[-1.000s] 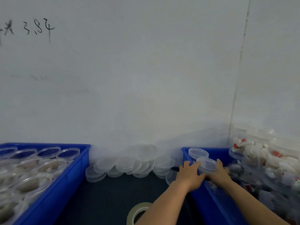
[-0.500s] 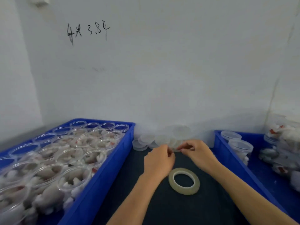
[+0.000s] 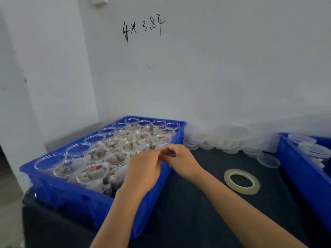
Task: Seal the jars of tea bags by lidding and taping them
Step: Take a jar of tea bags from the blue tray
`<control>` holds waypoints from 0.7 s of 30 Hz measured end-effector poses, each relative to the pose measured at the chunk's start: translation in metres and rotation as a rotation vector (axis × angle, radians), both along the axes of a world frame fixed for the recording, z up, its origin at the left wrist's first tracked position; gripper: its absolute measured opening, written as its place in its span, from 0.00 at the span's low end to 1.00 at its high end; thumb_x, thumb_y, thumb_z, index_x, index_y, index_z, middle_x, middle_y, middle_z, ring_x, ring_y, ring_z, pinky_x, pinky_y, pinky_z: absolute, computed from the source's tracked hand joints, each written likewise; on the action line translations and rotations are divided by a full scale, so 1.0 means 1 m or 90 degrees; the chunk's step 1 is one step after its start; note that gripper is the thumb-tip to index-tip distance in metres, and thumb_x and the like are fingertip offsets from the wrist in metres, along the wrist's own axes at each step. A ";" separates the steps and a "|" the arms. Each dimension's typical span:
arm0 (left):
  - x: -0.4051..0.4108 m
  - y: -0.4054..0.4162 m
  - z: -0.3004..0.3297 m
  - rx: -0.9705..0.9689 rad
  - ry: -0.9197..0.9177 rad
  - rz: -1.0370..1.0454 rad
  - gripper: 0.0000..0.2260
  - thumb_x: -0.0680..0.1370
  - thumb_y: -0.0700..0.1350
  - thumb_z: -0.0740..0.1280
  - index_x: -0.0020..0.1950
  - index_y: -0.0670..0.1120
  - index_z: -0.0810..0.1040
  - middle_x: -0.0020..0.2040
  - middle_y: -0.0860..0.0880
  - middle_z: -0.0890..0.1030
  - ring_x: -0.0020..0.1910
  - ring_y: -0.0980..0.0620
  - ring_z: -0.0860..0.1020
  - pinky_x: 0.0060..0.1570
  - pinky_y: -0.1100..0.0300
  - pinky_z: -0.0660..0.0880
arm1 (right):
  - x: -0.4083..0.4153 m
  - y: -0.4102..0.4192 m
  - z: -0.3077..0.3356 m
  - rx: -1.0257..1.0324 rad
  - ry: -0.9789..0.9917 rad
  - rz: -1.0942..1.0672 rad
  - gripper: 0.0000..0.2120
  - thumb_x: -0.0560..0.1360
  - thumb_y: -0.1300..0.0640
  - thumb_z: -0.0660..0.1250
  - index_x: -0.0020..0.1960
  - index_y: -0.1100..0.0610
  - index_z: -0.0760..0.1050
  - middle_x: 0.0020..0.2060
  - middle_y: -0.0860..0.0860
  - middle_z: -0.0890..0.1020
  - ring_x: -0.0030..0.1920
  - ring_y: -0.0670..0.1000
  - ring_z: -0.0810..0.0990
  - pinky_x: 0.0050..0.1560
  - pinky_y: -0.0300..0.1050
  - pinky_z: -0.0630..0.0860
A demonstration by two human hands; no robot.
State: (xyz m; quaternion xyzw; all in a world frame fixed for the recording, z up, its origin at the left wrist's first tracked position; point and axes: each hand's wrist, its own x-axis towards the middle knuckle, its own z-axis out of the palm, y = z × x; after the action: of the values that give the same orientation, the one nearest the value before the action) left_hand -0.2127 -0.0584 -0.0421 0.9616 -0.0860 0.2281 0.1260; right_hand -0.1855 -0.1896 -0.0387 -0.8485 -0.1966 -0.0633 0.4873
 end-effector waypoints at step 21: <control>0.027 0.062 -0.002 0.119 0.149 0.009 0.07 0.75 0.46 0.71 0.40 0.56 0.76 0.48 0.56 0.77 0.46 0.58 0.77 0.49 0.61 0.76 | 0.022 0.044 -0.012 -0.304 -0.199 -0.027 0.09 0.76 0.65 0.65 0.46 0.55 0.81 0.47 0.47 0.82 0.47 0.48 0.79 0.48 0.45 0.77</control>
State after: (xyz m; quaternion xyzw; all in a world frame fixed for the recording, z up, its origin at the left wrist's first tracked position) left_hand -0.1857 0.0036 -0.0436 0.9898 -0.0844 0.1062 0.0437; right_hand -0.1636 -0.1455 -0.0504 -0.9231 -0.2612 -0.1553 0.2358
